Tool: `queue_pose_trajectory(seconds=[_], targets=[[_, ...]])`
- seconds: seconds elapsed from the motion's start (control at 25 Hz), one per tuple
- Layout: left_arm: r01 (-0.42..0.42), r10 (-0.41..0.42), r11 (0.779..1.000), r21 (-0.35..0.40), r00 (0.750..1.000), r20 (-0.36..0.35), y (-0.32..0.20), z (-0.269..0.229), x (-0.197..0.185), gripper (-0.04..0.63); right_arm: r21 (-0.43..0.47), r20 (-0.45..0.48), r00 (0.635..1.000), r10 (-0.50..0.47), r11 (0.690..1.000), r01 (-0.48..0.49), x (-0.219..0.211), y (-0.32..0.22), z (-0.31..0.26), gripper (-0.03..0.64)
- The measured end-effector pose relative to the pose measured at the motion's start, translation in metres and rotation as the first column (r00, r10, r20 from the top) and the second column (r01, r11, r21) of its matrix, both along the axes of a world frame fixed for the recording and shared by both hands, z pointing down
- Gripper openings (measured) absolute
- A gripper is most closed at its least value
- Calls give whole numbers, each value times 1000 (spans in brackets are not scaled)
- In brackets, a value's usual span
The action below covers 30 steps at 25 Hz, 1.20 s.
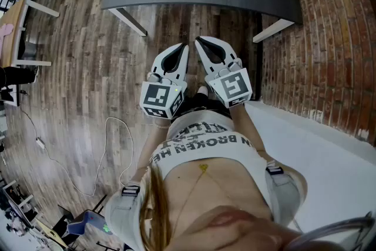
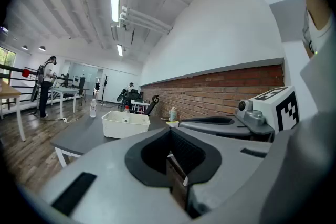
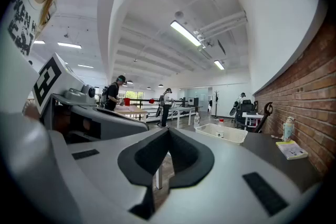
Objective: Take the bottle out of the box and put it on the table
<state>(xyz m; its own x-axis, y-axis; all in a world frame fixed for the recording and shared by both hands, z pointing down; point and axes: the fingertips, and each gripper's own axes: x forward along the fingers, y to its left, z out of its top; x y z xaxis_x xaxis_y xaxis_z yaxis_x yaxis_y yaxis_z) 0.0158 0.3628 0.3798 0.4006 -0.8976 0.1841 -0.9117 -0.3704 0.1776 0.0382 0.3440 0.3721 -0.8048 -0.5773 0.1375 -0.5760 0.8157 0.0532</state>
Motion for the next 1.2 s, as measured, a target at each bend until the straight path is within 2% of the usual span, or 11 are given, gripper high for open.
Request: queue_pose_trajectory(seconds=[0.28,0.52,0.8,1.0,1.2], targets=[[6,-6,1000,7,1000,-8,3,2,10,3,2,66,998,10,1000,-10,16,0,-3,9],[15,-14,1000,5,1000,-20,10,5,21,3,3,51,999,11,1000,-11,31,4,4,9],[34,-36,999,-40,999,-26,11,16,21,3,-12,45,999,4,1000,-4,34,3,9,9],[27,-28,999,-43,999,-36,-1,19,15,2,-25,23,1000,-4,1000,5,27,-6,16,9],[-15,13,999,-49,999,-40,-29,23,7,3,-36,14,1000,19,999,-19,16,-31,20,9]])
